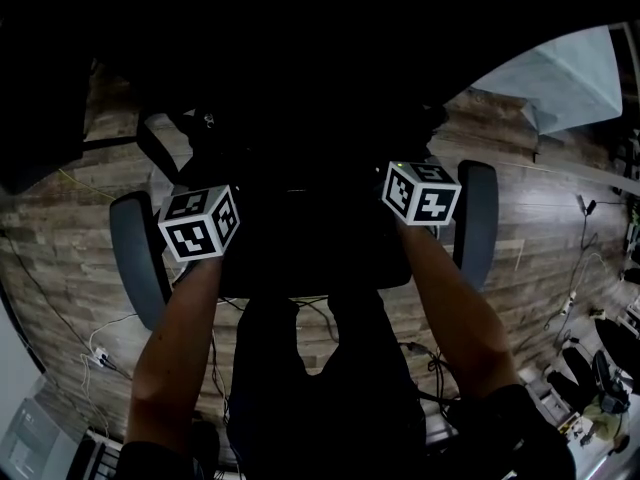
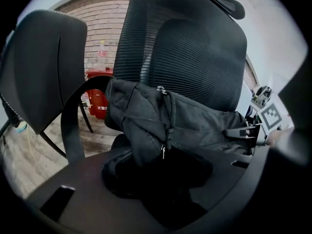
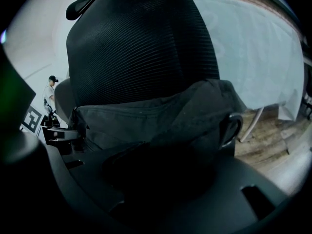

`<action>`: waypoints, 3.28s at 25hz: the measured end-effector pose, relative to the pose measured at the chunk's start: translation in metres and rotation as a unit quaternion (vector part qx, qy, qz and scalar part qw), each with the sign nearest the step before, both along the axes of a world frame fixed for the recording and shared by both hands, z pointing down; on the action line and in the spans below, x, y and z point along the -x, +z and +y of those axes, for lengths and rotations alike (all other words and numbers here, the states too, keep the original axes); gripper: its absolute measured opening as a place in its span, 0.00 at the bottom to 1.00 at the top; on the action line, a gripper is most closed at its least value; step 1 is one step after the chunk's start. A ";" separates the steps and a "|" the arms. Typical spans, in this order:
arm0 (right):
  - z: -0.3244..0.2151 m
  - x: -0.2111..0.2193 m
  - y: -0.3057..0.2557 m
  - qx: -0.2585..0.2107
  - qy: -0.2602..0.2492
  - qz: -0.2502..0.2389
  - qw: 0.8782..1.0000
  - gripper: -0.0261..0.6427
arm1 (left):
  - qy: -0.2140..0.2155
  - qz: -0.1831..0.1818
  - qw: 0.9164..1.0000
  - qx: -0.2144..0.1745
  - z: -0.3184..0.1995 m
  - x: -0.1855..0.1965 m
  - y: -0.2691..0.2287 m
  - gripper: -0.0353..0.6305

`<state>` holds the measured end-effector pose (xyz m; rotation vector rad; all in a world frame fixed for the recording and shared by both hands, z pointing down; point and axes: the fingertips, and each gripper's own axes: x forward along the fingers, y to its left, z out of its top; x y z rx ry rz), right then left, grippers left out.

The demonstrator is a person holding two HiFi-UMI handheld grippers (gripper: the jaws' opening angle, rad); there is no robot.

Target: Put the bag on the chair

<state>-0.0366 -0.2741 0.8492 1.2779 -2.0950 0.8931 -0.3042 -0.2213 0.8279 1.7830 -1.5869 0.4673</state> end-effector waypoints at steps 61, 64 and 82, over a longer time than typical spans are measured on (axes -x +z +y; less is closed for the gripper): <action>0.090 -0.003 -0.345 -0.159 -0.086 -0.043 0.983 0.10 | 0.056 0.048 0.980 -0.183 0.065 -0.047 -0.339 0.08; 0.096 0.000 -0.377 -0.177 -0.094 -0.054 0.978 0.09 | 0.052 0.050 0.976 -0.206 0.070 -0.045 -0.366 0.07; 0.137 0.009 -0.509 -0.281 -0.113 -0.090 0.949 0.07 | 0.077 0.031 0.952 -0.294 0.116 -0.063 -0.495 0.07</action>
